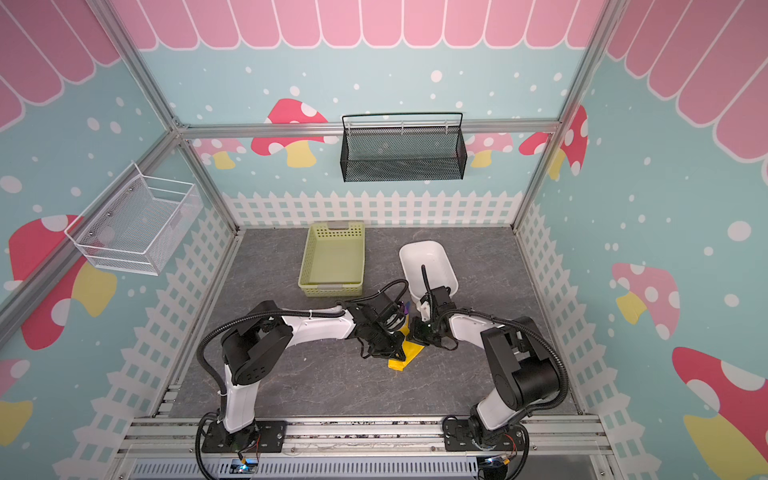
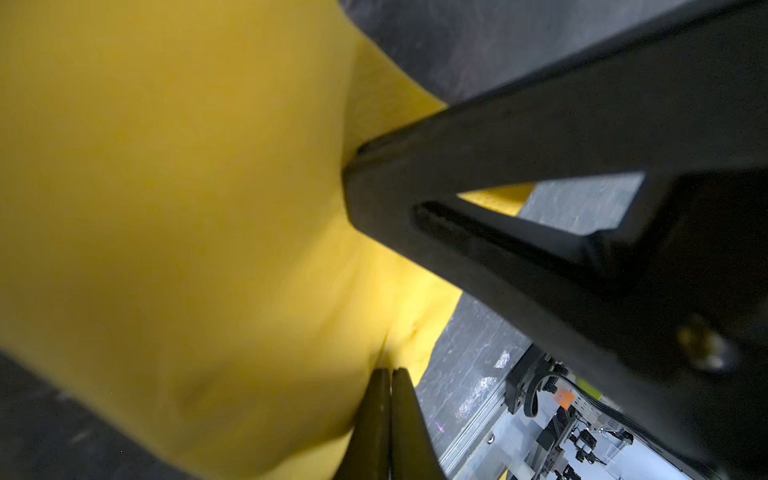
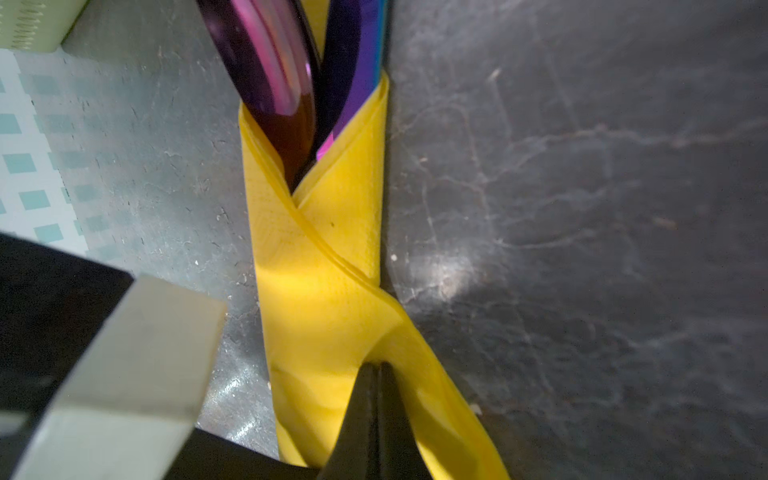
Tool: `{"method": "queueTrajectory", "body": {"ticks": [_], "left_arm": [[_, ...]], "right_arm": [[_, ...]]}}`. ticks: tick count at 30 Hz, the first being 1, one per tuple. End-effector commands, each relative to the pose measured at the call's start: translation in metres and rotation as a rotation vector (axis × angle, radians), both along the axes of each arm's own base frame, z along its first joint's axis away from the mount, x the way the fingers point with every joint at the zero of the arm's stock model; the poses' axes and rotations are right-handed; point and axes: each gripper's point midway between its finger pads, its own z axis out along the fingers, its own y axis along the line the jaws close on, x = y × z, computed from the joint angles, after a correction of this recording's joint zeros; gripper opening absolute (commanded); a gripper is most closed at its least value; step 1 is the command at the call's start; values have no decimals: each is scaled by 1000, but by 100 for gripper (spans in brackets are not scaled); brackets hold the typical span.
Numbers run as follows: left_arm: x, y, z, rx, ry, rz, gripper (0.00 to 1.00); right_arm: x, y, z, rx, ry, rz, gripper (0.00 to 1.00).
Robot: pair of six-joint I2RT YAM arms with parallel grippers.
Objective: Place the utensils on the paper napkin and roll it up
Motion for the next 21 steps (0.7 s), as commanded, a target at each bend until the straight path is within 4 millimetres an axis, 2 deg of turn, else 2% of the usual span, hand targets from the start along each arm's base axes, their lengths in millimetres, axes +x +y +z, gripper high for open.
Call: {"method": "queueTrajectory", "body": {"ticks": [1, 12, 16, 21], "left_arm": [[-5, 6, -14, 61, 0, -19, 6], [-5, 8, -19, 75, 5, -15, 5], [-5, 8, -19, 77, 6, -12, 5], [-5, 8, -19, 76, 6, -12, 5]], "right_arm": [[-12, -15, -20, -84, 63, -13, 0], [11, 2, 25, 17, -25, -22, 8], [12, 7, 24, 48, -23, -23, 7], [9, 6, 8, 44, 3, -27, 7]]}}
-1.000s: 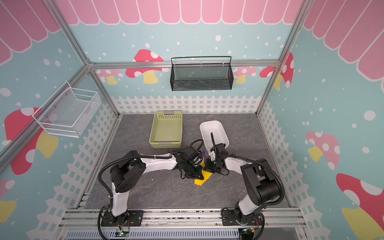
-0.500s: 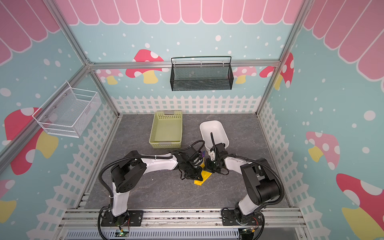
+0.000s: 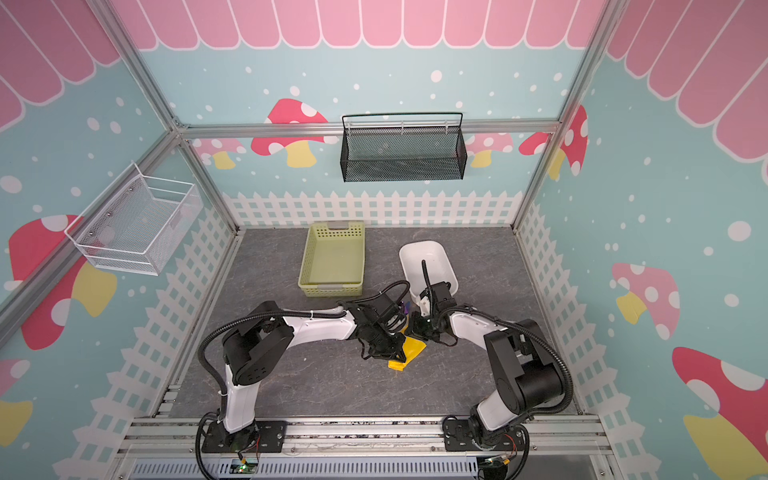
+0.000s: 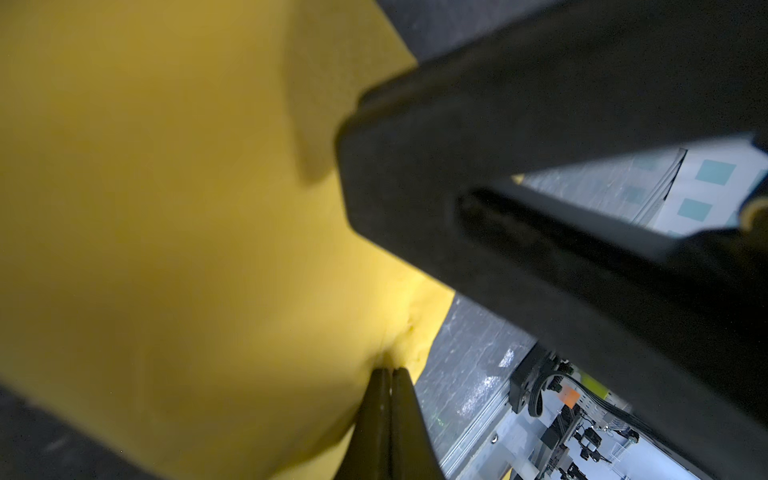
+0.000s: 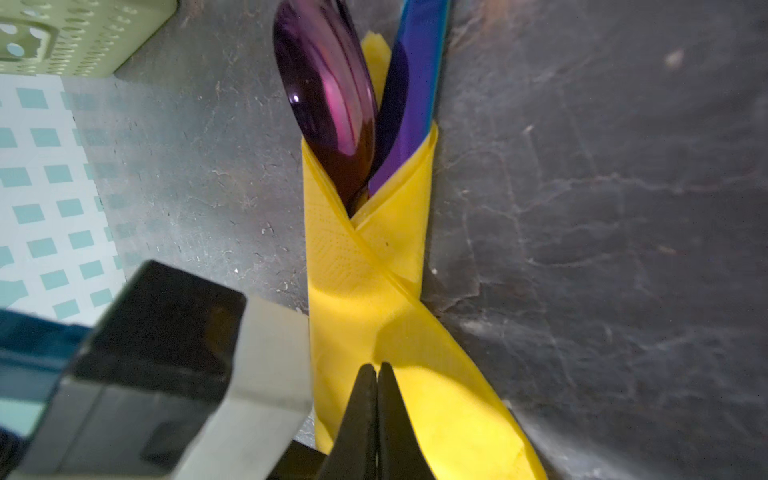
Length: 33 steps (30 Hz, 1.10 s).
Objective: Place the utensils on the paper napkin and roll it up
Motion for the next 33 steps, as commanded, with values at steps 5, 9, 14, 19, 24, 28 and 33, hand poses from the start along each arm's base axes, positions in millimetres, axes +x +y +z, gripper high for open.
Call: {"method": "queueTrajectory", "body": {"ticks": [5, 9, 14, 19, 24, 28, 33], "left_arm": [[-2, 8, -17, 69, 4, -5, 5], [-1, 7, -14, 62, -2, -3, 6], [7, 2, 8, 27, -42, 14, 8], [31, 2, 42, -13, -133, 68, 15], [53, 20, 62, -1, -217, 137, 21], [65, 36, 61, 19, -232, 180, 25], [77, 44, 53, 24, -227, 211, 27]], "right_arm": [[-8, -9, -28, -43, 54, -19, 6], [-16, -14, -41, -68, 82, -20, 5], [-22, -18, -47, -89, 92, -19, 3], [-26, -20, -50, -93, 103, -16, 3], [-28, -20, -50, -93, 103, -14, 2], [-29, -21, -50, -99, 105, -14, 2], [-30, -21, -51, -93, 109, -9, 2]]}}
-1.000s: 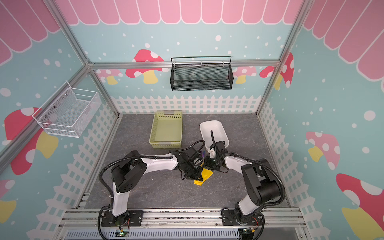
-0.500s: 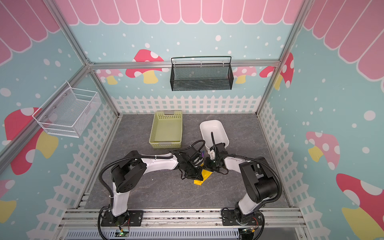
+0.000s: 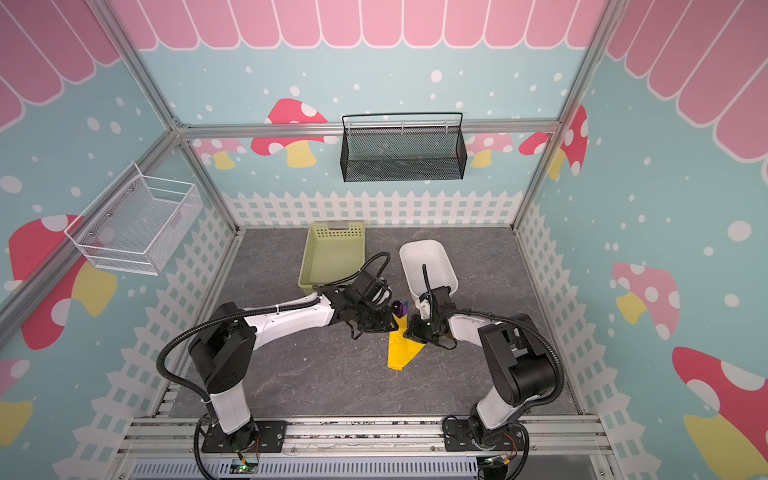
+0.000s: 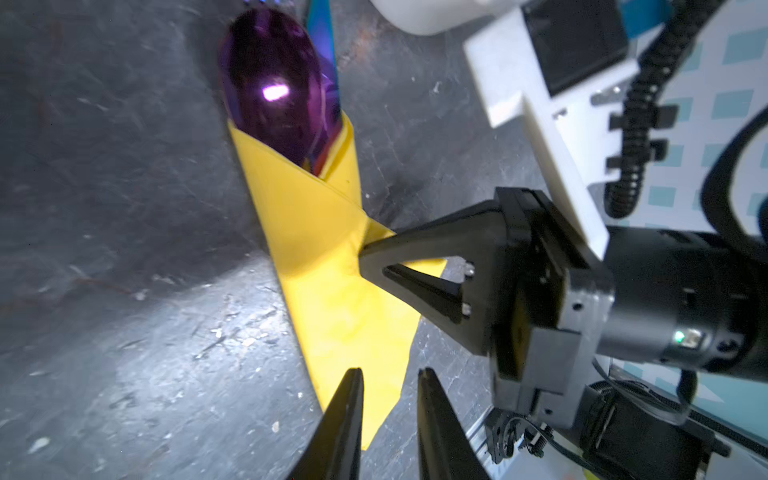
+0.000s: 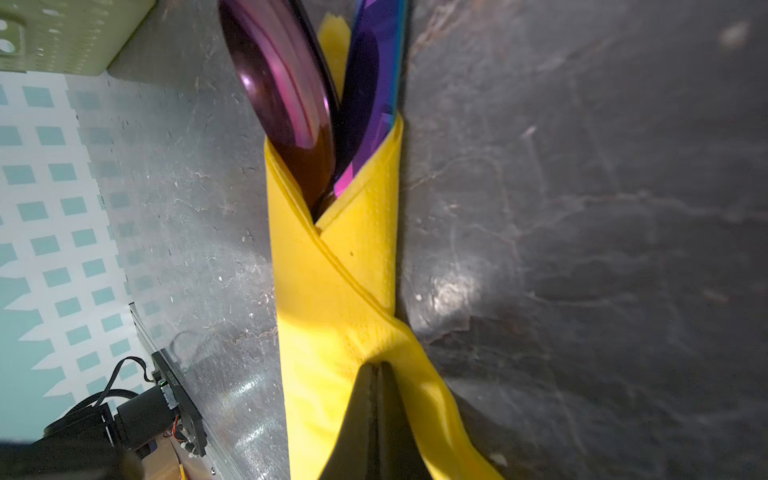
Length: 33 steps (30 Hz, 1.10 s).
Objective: Place the utensils on the paper napkin and roll it up
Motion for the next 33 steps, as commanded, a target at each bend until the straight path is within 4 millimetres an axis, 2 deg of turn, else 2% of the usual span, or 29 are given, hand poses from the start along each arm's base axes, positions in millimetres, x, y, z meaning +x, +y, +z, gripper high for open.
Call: {"method": "queueTrajectory", "body": {"ticks": [1, 8, 12, 18, 21, 27, 33], "left_arm": [[7, 9, -13, 31, -4, 24, 27], [9, 8, -29, 19, 37, 36, 29], [-4, 7, -35, 14, 66, 16, 31], [-31, 12, -58, 23, 150, 9, 33], [-41, 12, -63, 14, 178, 5, 35], [-55, 6, -67, -54, 248, 19, 40], [-65, 15, -74, -49, 275, 35, 41]], "right_arm": [[-29, -21, -33, -114, 115, -15, 2], [-31, -20, -34, -105, 124, -8, 1], [-30, -18, -33, -97, 124, -6, 1], [-29, -18, -33, -96, 127, -6, 1], [-30, -18, -33, -95, 126, -5, 1], [-29, -18, -33, -96, 127, -5, 1], [-29, -17, -32, -92, 125, -3, 1]]}}
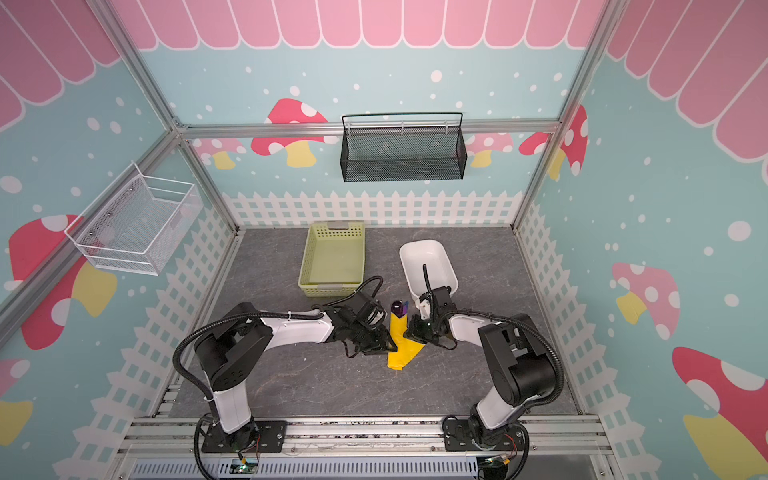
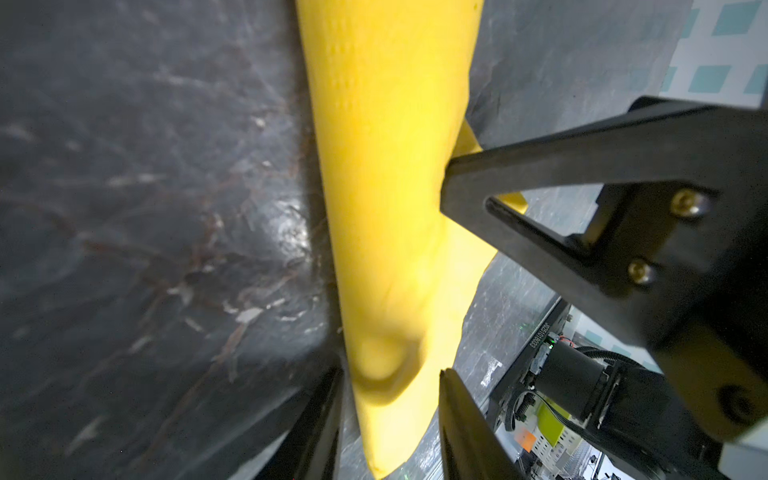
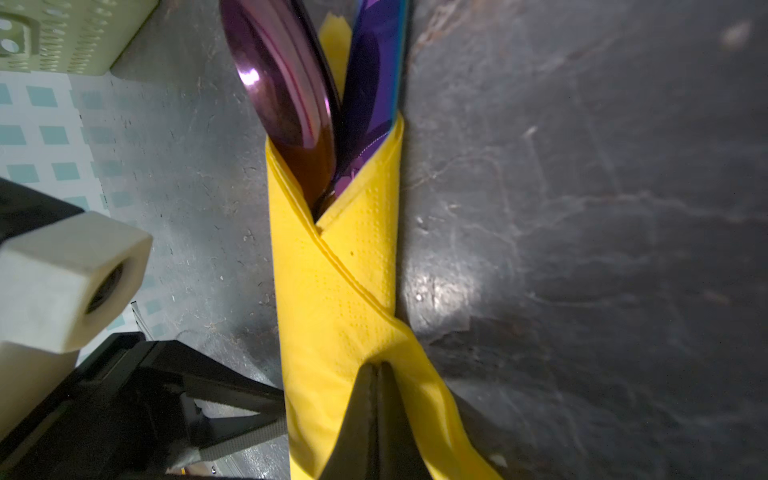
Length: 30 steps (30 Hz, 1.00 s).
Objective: Place the utensils on the paper napkin and roll it up
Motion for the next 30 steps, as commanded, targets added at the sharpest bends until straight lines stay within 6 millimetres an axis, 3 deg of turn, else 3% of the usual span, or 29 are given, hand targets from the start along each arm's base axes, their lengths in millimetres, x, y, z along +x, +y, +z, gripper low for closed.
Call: {"method": "queueTrajectory", "body": {"ticks": [1, 15, 25, 30], "left_arm": [[-16, 13, -18, 41, 78, 25, 41], [-55, 28, -40, 57, 197, 23, 42], [-62, 33, -55, 88, 241, 28, 40], [-62, 33, -58, 95, 250, 32, 33]], "right_arm": [[-29, -17, -33, -99, 129, -4, 1], [-32, -17, -34, -89, 128, -6, 2], [-31, -16, -32, -81, 124, -7, 1], [-30, -15, -28, -75, 116, -11, 2]]}}
